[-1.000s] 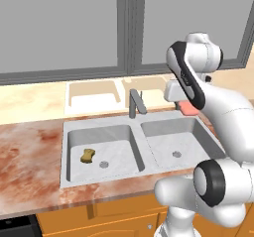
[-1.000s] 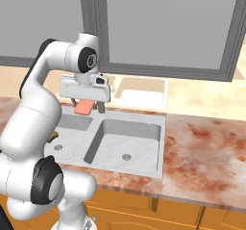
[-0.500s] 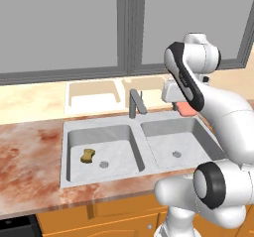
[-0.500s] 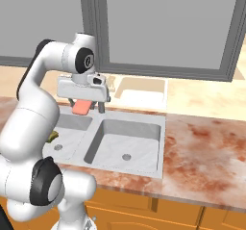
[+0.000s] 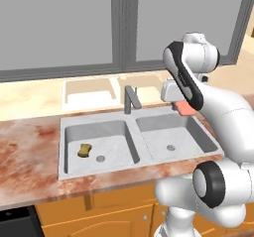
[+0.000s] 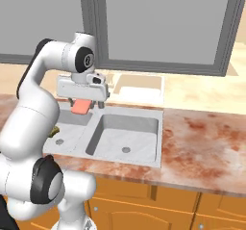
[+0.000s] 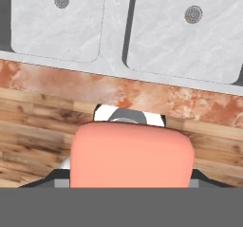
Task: Pick up the sponge and bar soap from the sink, and place them back in the cabinet, and close the cabinet doors.
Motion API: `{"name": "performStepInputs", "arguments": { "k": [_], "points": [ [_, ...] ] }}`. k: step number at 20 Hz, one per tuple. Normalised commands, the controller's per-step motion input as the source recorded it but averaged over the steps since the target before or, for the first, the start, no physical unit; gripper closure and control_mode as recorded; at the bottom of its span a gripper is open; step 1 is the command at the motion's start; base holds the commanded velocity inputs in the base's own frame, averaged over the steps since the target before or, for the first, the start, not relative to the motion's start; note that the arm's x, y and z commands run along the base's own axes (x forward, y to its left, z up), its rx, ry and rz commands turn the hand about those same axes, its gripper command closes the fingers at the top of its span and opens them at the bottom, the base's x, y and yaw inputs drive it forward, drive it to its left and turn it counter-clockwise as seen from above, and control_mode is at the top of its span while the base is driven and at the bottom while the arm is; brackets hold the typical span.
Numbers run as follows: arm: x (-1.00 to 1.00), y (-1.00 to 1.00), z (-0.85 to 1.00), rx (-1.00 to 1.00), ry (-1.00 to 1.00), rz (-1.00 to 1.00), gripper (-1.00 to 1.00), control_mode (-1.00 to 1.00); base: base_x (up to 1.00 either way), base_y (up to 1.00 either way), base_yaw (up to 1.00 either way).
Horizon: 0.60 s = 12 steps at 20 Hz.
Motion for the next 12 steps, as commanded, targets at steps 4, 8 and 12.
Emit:
{"name": "performStepInputs", "arguments": {
  "k": [4, 8, 12],
  "points": [
    [0.00, 0.00, 0.00, 0.00, 0.00, 0.00, 1.00, 1.00, -0.39, -0.07, -0.13],
    [0.00, 0.00, 0.00, 0.00, 0.00, 0.00, 1.00, 1.00, -0.30, -0.05, -0.13],
    [0.00, 0.00, 0.00, 0.00, 0.00, 0.00, 1.00, 1.00, -0.37, 0.10, -0.04]
  ]
}}
